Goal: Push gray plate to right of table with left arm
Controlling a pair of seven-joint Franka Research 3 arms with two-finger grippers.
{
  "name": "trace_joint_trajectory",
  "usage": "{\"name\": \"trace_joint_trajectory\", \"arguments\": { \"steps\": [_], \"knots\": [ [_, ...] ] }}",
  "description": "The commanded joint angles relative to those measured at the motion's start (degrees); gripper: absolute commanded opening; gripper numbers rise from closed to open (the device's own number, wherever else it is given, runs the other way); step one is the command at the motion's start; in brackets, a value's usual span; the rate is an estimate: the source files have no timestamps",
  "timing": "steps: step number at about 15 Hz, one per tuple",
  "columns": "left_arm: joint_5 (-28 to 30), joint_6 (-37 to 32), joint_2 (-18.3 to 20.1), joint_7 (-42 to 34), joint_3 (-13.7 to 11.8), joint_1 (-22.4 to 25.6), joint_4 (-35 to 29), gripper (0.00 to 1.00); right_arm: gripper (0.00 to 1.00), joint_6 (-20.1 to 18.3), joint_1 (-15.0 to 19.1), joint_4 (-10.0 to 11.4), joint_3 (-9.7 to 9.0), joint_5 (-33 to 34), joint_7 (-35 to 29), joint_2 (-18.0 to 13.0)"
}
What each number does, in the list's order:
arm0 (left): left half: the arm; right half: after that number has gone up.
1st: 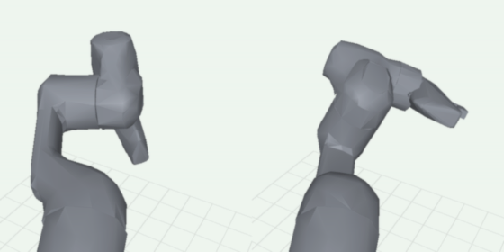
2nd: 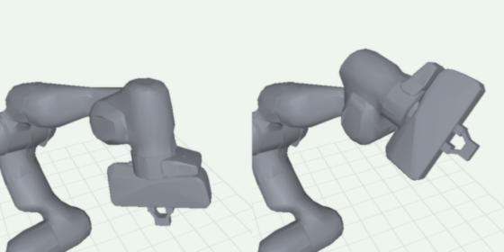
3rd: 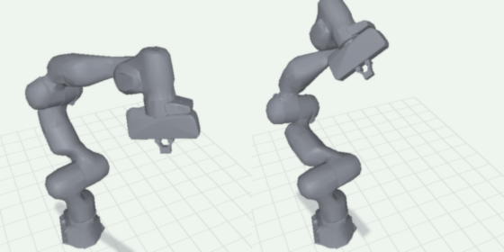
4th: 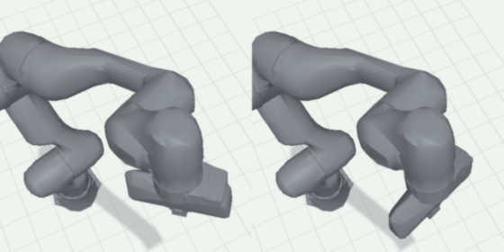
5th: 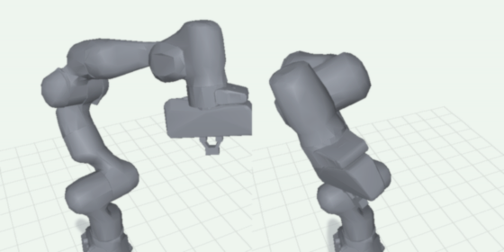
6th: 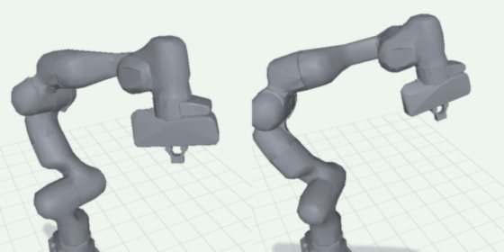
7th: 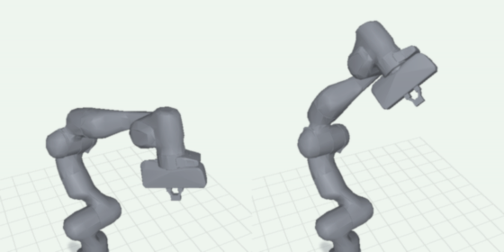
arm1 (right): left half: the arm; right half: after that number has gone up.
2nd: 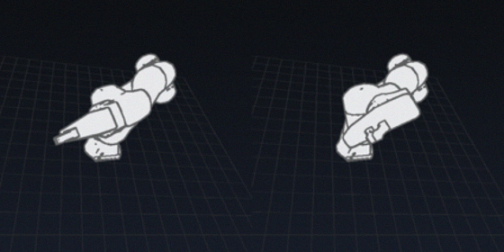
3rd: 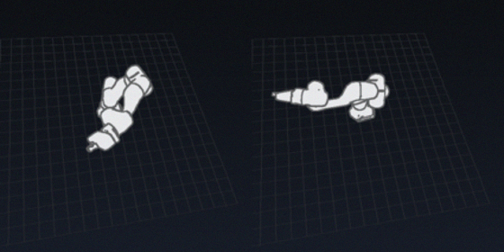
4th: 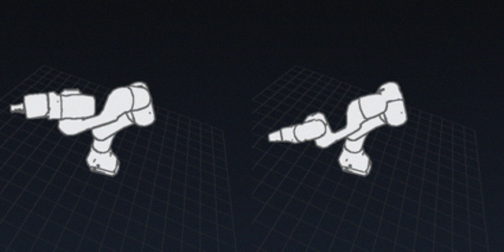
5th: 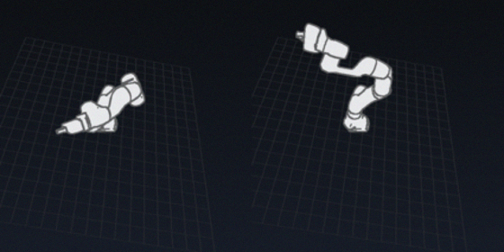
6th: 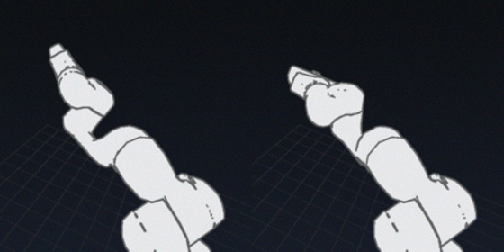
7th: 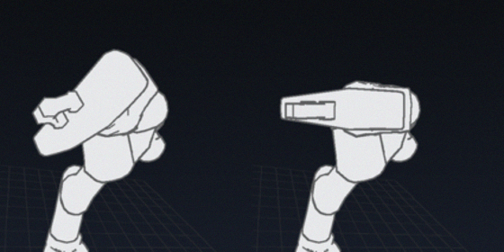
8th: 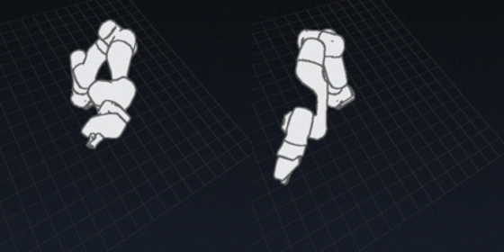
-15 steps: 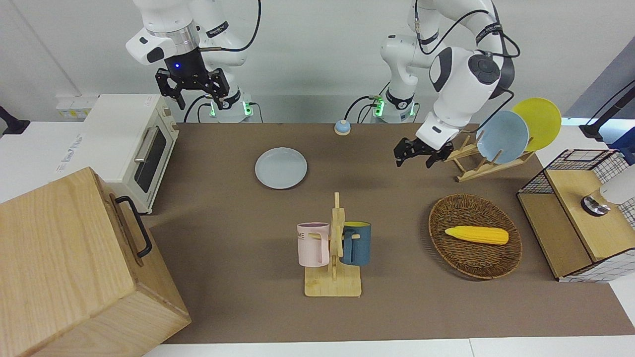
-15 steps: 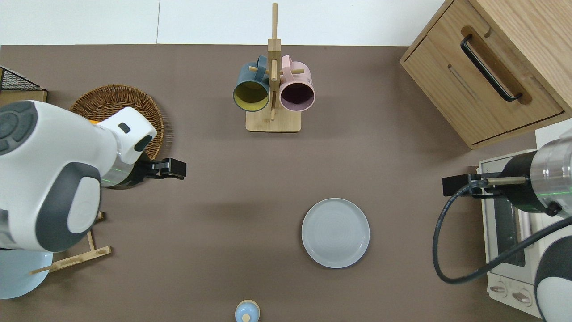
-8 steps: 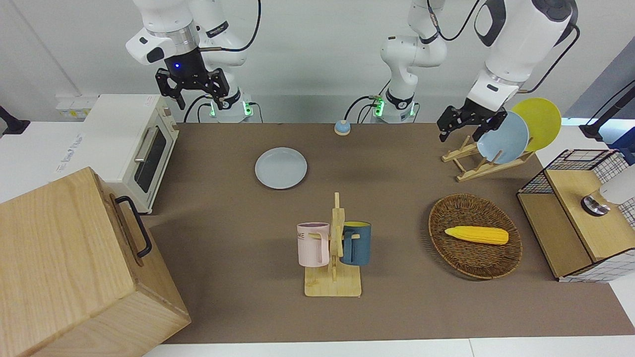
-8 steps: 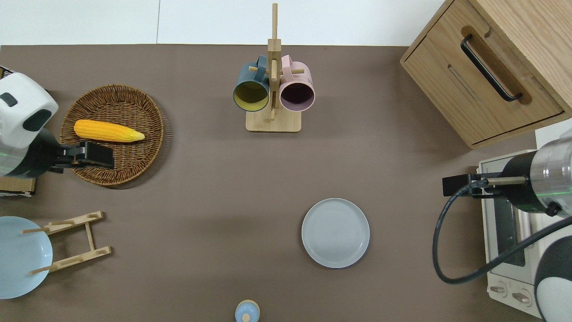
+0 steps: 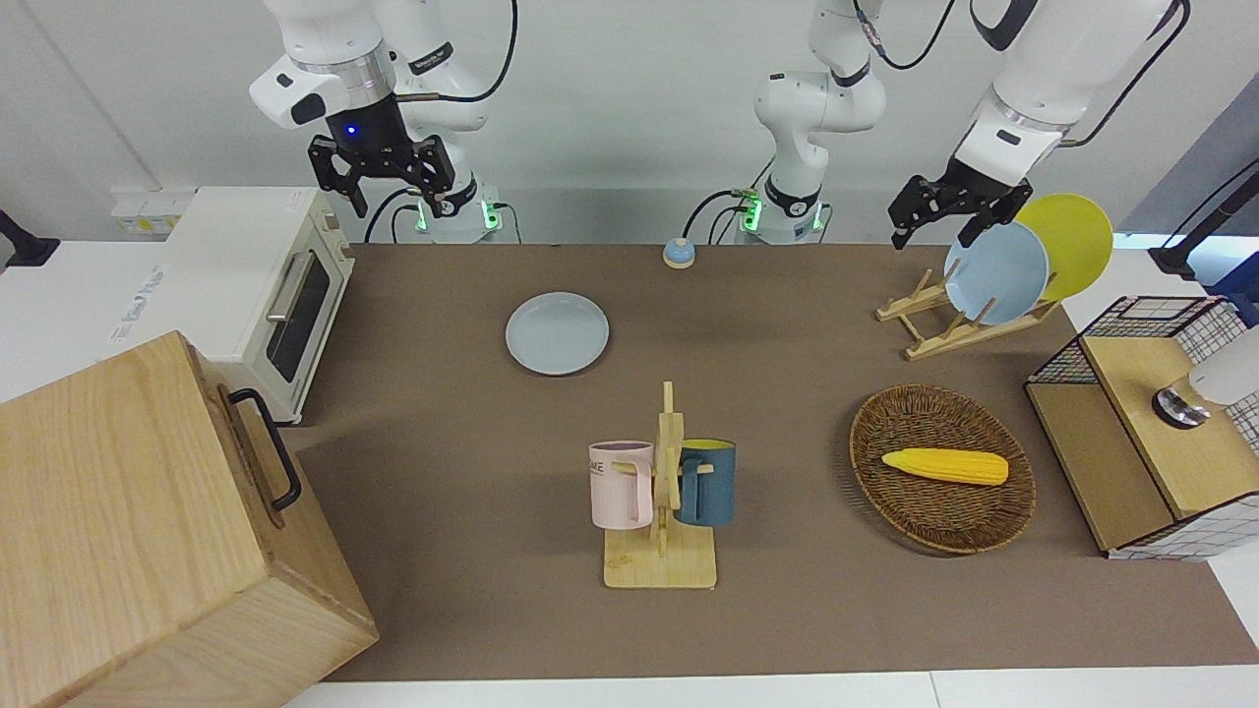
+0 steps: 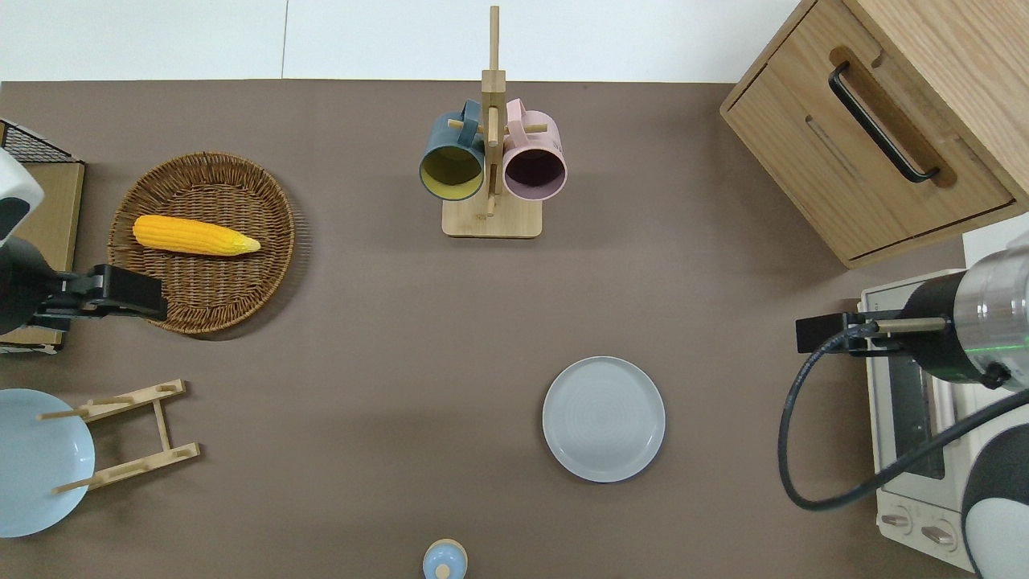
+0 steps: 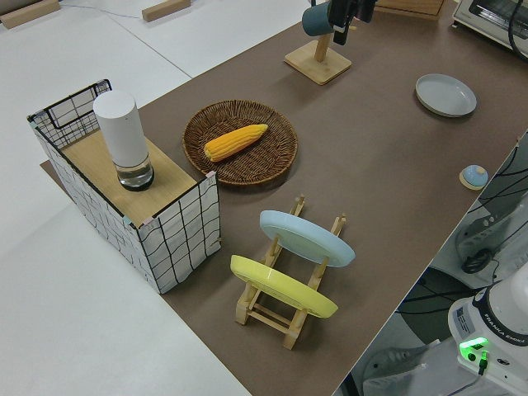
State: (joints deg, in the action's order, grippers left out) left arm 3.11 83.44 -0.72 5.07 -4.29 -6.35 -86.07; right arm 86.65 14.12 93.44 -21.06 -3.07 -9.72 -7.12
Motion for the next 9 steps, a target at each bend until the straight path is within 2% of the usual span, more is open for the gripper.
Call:
{"name": "trace_joint_trajectory", "arguments": {
  "steps": [1,9],
  "knots": [
    [-1.2,-1.3,-0.9,-0.2,0.7,2.0,1.8,0.99,0.996,-0.1,1.7,1.6,-1.00,-1.2,-0.7,-1.6],
    [-1.2,-1.3,-0.5,-0.1,1.5,3.0,1.8,0.99,0.996,-0.1,1.7,1.6,-1.00,-1.2,-0.7,-1.6]
  ]
}}
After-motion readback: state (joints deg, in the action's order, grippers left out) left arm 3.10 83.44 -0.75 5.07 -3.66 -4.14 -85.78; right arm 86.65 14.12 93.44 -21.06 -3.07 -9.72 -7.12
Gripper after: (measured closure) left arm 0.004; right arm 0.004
